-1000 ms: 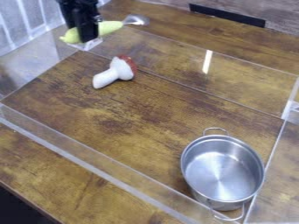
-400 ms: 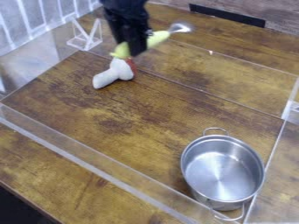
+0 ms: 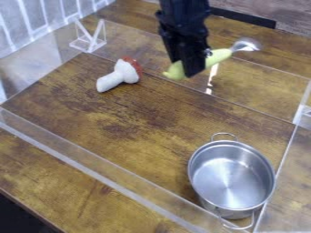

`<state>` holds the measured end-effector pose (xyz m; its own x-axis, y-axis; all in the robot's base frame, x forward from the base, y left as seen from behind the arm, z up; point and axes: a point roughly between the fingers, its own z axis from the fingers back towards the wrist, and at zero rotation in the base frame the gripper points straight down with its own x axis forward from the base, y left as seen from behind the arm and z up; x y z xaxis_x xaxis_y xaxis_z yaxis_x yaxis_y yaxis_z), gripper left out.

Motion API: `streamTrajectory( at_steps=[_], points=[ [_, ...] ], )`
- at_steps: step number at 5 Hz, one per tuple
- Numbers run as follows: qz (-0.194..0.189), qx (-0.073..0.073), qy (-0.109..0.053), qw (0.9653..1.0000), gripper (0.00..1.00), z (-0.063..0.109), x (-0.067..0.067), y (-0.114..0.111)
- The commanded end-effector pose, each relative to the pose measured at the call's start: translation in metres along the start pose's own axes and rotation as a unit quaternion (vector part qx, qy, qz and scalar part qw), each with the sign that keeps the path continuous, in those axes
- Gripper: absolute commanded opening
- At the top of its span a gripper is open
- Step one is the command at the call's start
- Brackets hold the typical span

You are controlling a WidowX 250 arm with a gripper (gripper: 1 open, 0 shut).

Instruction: Move the green spoon to the right

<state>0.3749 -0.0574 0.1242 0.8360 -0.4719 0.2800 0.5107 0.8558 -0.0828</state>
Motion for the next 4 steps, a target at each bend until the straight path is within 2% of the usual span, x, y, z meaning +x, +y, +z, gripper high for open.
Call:
streamTrajectory(
  at_steps=[1,3,4],
  points=[
    [-0.026,-0.006,-0.023,0.9994,0.0,0.012,0.006,-0.019],
    [0.049,-0.002,-0.008,0.9988,0.0,-0.019,0.019,-0.056],
    [0.033,-0.005,0.012,0.9994,0.0,-0.04,0.027,-0.039]
  ],
)
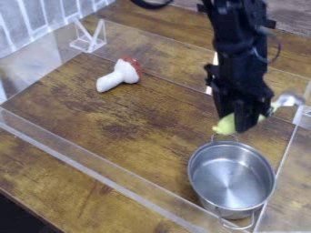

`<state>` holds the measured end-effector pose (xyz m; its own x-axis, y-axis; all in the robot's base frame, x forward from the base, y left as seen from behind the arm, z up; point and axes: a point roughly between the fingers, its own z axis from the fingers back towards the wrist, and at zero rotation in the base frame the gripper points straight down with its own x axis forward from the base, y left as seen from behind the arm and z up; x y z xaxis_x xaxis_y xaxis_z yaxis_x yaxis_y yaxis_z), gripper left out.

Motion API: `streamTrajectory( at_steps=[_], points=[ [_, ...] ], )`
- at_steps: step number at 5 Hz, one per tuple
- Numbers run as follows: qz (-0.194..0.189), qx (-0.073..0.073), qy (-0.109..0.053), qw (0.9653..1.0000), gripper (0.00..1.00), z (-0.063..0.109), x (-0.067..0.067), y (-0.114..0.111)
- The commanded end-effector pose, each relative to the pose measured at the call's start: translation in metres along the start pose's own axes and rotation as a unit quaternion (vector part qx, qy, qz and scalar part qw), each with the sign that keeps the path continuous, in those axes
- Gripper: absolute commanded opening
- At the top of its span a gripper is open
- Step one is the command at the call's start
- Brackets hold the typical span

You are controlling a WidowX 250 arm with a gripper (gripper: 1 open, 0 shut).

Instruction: Move the green spoon to the right

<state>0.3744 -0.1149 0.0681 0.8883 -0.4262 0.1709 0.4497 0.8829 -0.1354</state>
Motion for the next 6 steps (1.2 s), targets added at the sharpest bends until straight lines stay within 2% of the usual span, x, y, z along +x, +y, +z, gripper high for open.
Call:
streamTrajectory(
  at_steps=[1,3,4,5,6],
  points=[
    [-0.014,0.011,-0.034,0.9993,0.0,0.022,0.021,0.035],
    [-0.076,-0.009,-0.013,0.997,0.0,0.006,0.033,0.053],
    [-0.022,-0.005,-0.016,0.9996,0.0,0.0,0.044,0.065],
    [-0.004,-0.003,-0.019,0.9998,1.0,0.007,0.052,0.064],
    [0.009,0.003,-0.023,0.9997,1.0,0.013,0.062,0.06]
  ],
)
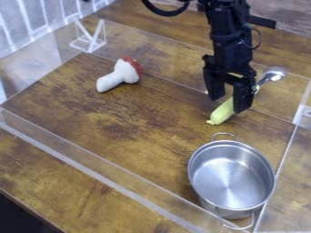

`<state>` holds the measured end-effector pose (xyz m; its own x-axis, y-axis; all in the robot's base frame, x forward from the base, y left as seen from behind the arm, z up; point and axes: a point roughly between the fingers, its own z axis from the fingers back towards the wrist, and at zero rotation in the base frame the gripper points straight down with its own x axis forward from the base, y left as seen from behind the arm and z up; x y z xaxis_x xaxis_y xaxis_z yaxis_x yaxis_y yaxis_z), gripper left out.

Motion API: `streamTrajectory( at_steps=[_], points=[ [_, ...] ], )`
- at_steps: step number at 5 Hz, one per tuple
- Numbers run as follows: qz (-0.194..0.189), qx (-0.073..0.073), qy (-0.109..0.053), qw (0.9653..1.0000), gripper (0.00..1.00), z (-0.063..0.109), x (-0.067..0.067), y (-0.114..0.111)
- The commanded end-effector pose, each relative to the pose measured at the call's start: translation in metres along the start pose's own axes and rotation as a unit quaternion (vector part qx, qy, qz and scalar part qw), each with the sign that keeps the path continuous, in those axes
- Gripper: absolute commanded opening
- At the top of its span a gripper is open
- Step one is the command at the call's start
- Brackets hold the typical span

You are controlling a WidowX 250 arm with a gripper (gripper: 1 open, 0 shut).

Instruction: Move the green spoon to the right

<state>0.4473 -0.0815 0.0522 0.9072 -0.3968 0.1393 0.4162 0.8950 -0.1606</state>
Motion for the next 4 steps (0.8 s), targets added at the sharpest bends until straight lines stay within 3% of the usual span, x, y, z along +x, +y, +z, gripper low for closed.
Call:
streamTrajectory(
  at_steps=[1,2,4],
  points=[
    [-0.035,0.009,-0.028,0.9989,1.0,0.02,0.021,-0.002],
    [-0.06,0.005,-0.02,0.998,1.0,0.01,0.022,-0.001],
    [-0.046,0.012,-0.02,0.9987,1.0,0.041,0.033,-0.029]
  ],
)
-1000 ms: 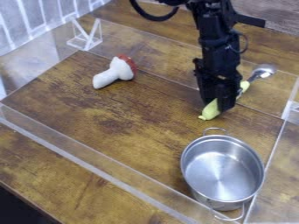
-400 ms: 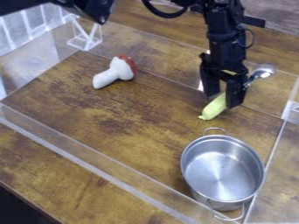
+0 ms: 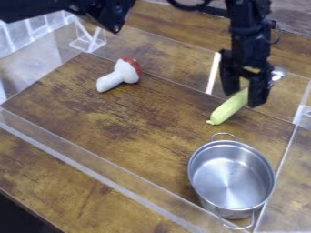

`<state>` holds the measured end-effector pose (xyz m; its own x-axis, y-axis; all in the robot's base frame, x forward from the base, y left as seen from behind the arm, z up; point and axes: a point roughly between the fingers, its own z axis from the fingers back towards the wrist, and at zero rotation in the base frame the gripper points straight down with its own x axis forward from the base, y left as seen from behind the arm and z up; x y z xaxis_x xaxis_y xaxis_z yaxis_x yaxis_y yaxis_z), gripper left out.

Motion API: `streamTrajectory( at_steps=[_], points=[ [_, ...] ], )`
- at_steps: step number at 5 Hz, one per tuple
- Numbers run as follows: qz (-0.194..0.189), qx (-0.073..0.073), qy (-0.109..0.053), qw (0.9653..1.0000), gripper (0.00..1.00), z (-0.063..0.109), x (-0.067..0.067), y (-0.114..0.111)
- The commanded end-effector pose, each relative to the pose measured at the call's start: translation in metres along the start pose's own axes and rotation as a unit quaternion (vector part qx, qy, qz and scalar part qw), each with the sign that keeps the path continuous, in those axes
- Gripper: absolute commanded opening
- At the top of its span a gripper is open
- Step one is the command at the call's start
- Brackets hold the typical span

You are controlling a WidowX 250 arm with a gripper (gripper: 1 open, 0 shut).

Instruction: Move the green spoon to the right

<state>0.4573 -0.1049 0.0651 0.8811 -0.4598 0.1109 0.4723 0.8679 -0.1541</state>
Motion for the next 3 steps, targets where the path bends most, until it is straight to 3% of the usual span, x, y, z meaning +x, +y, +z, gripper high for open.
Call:
streamTrajectory(
  at_steps=[1,2,3],
  points=[
    [-0.006,0.026,-0.033,0.9991,1.0,0.037,0.015,-0.024],
    [0.002,0.037,-0.03,0.9989,1.0,0.037,0.017,-0.036],
    [0.005,0.048,-0.031,0.9983,1.0,0.044,0.019,-0.032]
  ],
)
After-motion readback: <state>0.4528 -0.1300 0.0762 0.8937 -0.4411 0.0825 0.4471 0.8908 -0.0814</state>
